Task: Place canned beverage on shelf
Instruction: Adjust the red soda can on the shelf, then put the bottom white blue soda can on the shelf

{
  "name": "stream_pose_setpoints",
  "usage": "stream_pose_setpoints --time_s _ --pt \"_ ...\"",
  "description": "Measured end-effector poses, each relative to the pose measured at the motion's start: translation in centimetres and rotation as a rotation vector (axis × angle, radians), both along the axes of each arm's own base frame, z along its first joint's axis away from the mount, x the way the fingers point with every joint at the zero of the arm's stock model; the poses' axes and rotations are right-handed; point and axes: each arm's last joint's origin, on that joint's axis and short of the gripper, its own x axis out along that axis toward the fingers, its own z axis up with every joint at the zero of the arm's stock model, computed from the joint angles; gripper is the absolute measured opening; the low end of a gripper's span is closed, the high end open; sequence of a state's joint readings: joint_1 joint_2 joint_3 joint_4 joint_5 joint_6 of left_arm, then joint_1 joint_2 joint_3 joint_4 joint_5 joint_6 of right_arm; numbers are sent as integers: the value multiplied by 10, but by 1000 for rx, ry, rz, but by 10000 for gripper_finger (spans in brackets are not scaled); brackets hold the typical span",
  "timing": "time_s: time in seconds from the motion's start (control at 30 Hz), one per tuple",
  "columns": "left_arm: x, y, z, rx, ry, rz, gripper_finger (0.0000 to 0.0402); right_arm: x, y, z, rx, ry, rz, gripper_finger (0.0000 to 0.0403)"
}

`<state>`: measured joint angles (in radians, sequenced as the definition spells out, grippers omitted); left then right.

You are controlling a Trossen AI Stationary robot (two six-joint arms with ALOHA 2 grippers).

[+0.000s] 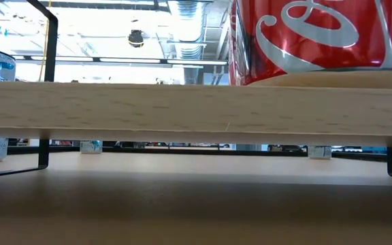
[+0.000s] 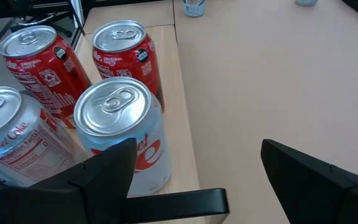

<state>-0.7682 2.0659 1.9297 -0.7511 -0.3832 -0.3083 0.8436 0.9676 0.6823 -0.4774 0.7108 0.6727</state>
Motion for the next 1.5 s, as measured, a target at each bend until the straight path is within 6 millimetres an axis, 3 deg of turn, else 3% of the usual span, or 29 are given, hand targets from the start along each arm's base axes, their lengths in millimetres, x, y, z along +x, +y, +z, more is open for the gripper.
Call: stream_pose_setpoints --time_s 0.13,0.4,0.47,1.23,1.33,1.5 --pt "10 6 -9 19 -26 -22 216 0 0 0 1 1 1 369" --pt "41 38 -16 -48 21 -26 39 0 0 0 -1 1 0 369" --pt "47 44 -17 -72 24 -31 11 0 0 0 -1 1 1 369" --pt "61 64 -15 -95 40 -100 11 0 0 0 -1 3 2 369" --pt "56 66 0 -116 61 -137 11 0 0 0 0 3 2 369" --pt "32 81 61 -90 30 -134 11 0 0 0 1 2 2 369"
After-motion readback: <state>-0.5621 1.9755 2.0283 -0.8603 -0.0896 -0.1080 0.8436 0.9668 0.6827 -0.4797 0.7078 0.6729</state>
